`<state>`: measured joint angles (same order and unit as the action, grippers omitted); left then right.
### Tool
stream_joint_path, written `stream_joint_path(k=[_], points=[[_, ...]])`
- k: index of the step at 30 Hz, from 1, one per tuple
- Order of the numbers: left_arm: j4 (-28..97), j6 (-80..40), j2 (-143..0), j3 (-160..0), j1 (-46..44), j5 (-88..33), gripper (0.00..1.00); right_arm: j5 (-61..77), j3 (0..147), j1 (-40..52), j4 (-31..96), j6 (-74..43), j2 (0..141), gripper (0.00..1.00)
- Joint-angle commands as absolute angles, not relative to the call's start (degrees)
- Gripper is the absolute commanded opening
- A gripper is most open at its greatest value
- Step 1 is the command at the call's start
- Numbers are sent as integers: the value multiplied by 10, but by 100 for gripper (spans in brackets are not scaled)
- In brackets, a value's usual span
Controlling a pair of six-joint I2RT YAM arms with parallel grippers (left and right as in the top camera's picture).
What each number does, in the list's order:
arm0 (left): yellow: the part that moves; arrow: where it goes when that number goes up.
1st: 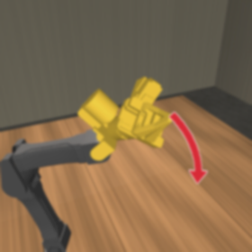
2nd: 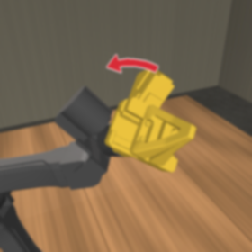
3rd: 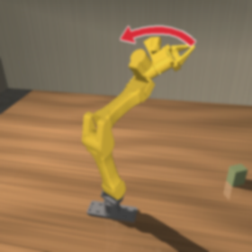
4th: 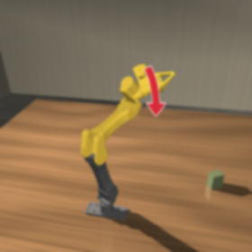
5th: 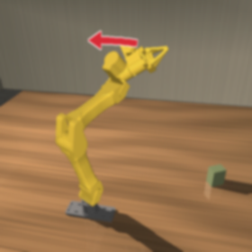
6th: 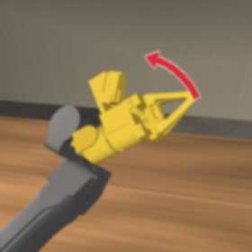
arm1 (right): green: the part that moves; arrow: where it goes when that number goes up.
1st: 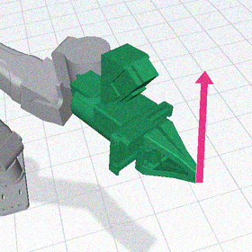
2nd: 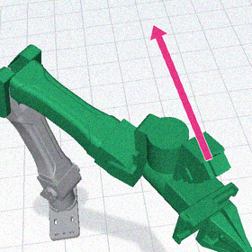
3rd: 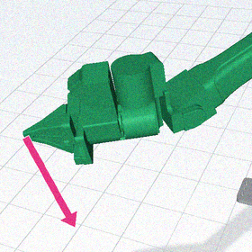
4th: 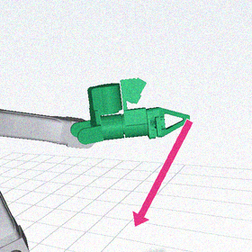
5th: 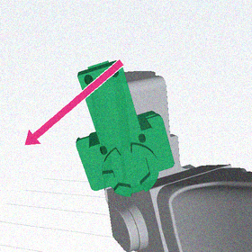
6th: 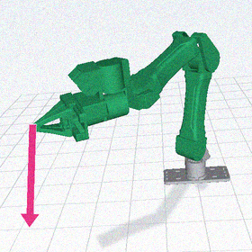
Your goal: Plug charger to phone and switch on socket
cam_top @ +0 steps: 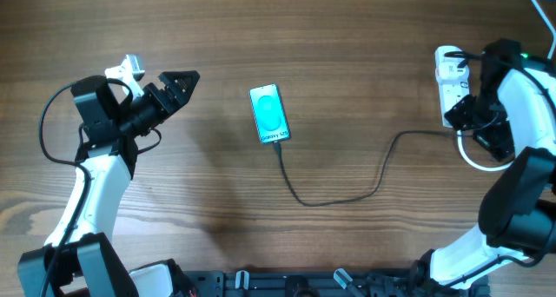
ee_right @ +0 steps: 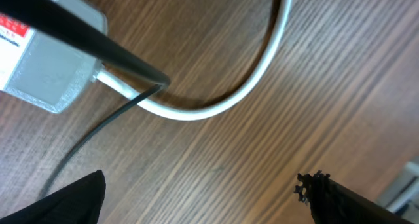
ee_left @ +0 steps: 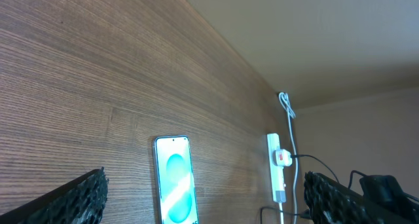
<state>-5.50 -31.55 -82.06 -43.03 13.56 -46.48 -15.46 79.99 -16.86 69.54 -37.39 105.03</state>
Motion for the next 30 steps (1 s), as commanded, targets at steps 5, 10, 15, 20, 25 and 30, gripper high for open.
stream_joint_path(k=[5, 10, 15, 20, 25, 30], points=[[-55, -306, -807, -440, 136, -464, 100, 20, 799, -173, 675, -252, 1037, 100], [-55, -306, -807, -440, 136, -464, 100, 146, 797, -166, 657, -145, 1037, 100], [-55, -306, -807, -440, 136, -464, 100, 245, 794, -133, 646, -39, 1037, 100], [-55, -306, -807, -440, 136, -464, 100, 245, 794, -78, 642, -11, 1037, 100], [-55, -306, -807, -440, 136, -464, 100, 244, 794, -26, 610, -2, 1037, 100], [-55, -306, -807, -440, 136, -464, 100, 225, 794, -18, 588, -23, 1037, 99]])
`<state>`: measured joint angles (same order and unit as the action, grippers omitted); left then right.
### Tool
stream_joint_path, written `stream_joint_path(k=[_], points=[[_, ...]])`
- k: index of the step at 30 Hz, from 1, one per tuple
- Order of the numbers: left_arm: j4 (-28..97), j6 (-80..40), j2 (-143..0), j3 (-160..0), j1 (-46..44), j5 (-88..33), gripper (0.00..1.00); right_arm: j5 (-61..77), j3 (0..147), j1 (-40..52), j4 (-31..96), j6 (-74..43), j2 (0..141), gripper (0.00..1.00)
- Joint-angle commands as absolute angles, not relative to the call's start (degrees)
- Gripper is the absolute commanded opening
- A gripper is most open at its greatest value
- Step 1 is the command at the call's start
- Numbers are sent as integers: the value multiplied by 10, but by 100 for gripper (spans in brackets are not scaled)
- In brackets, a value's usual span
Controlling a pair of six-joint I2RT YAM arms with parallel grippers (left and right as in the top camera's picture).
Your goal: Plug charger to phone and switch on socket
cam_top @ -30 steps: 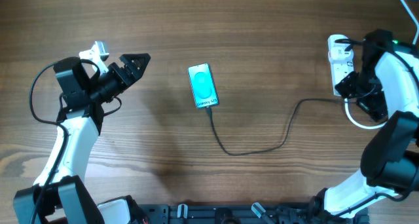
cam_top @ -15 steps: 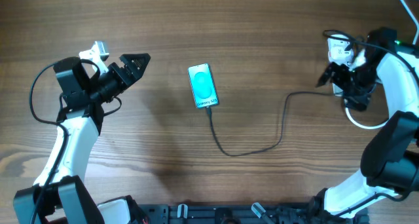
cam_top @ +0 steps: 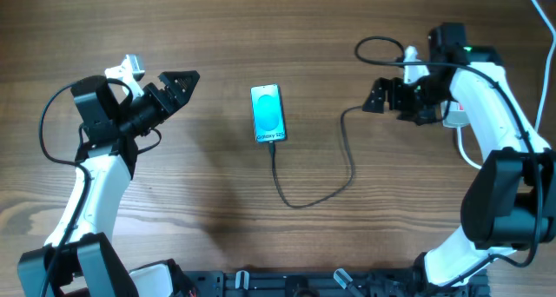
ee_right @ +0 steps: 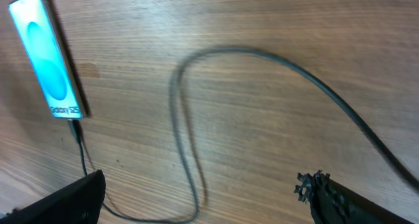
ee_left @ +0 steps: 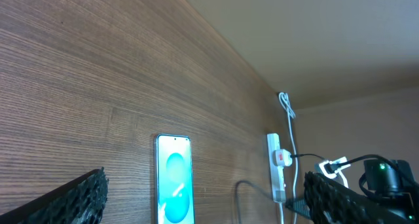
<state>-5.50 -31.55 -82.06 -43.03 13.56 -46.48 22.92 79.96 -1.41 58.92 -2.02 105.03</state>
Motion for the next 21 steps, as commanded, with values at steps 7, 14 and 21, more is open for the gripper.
stream_joint_path(k=[7, 14, 21], points=[[-55, -306, -807, -440, 136, -464, 100, 225, 914, -27, 709, 1, 1016, 100], [-55, -306, -807, -440, 136, -464, 100, 50, 969, -66, 684, -158, 964, 100], [-55, -306, -807, -440, 136, -464, 100, -183, 952, -111, 667, -336, 972, 100]])
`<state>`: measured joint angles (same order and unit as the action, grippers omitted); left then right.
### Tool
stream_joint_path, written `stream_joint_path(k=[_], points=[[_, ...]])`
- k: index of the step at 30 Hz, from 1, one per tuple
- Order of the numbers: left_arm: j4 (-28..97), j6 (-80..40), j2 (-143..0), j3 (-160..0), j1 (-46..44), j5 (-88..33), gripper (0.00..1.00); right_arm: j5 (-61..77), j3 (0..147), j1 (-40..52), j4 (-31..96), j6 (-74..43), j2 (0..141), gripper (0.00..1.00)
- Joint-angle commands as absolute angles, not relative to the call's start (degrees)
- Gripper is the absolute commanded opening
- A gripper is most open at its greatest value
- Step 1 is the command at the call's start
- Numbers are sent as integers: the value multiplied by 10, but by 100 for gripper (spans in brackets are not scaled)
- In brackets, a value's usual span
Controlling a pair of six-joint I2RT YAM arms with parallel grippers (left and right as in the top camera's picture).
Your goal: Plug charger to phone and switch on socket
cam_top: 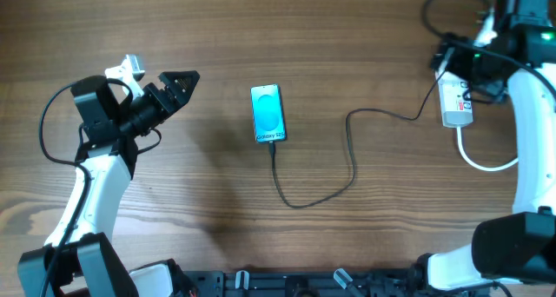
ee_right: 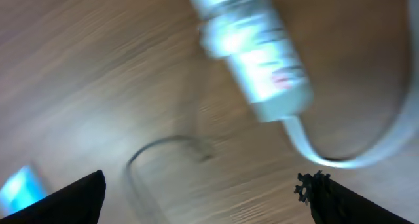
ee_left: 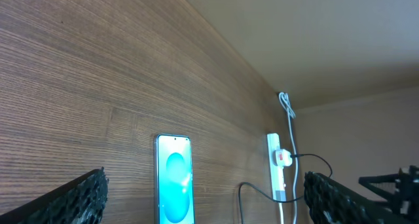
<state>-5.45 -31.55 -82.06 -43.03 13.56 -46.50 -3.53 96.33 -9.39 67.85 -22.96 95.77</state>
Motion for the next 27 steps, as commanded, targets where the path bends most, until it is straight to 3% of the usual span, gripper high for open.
stream_joint_path(k=[1, 15, 27], points=[[-55, -306, -807, -440, 136, -464, 100, -183, 948, -116, 663, -336, 976, 100], [-55, -306, -807, -440, 136, -464, 100, -182, 851, -212, 577, -364, 1030, 100], [-55, -306, -807, -440, 136, -464, 100, -132, 790, -232, 462, -350, 1091, 100]])
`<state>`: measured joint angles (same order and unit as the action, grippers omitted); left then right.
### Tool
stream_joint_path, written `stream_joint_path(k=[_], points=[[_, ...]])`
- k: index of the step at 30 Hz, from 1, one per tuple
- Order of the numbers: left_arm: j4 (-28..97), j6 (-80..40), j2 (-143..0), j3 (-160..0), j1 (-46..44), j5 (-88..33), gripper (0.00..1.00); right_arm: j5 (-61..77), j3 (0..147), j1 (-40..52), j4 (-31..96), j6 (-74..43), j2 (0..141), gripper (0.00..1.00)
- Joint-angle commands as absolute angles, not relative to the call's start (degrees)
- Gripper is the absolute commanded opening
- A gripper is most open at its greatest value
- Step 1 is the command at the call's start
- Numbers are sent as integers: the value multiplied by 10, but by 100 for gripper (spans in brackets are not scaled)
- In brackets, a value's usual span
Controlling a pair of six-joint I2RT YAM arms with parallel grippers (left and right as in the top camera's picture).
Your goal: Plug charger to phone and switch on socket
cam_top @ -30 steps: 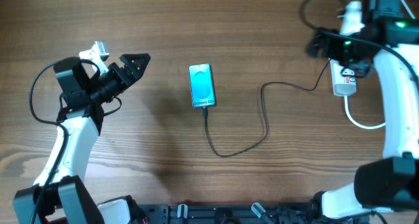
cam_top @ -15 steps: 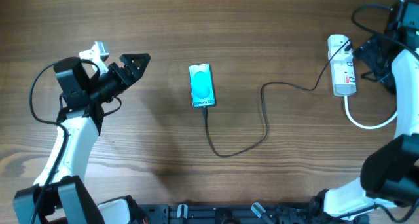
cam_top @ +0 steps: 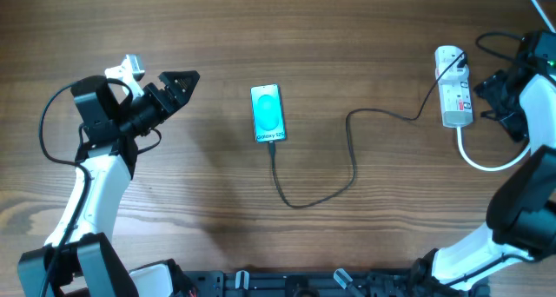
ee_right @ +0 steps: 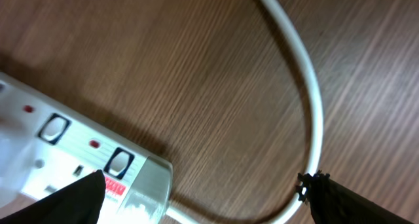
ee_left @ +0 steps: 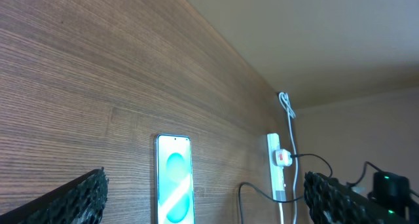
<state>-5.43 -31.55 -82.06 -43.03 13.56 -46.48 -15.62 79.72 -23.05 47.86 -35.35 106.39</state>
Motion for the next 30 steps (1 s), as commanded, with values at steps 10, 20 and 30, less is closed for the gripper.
stream_joint_path(k=[10, 20, 30], points=[[-55, -306, -807, -440, 136, -464, 100, -74, 790, -232, 388, -330, 1159, 100], [-55, -306, -807, -440, 136, -464, 100, -54, 790, -232, 339, -330, 1198, 100], [-55, -306, -807, -440, 136, -464, 100, -54, 790, -232, 319, -330, 1198, 100]])
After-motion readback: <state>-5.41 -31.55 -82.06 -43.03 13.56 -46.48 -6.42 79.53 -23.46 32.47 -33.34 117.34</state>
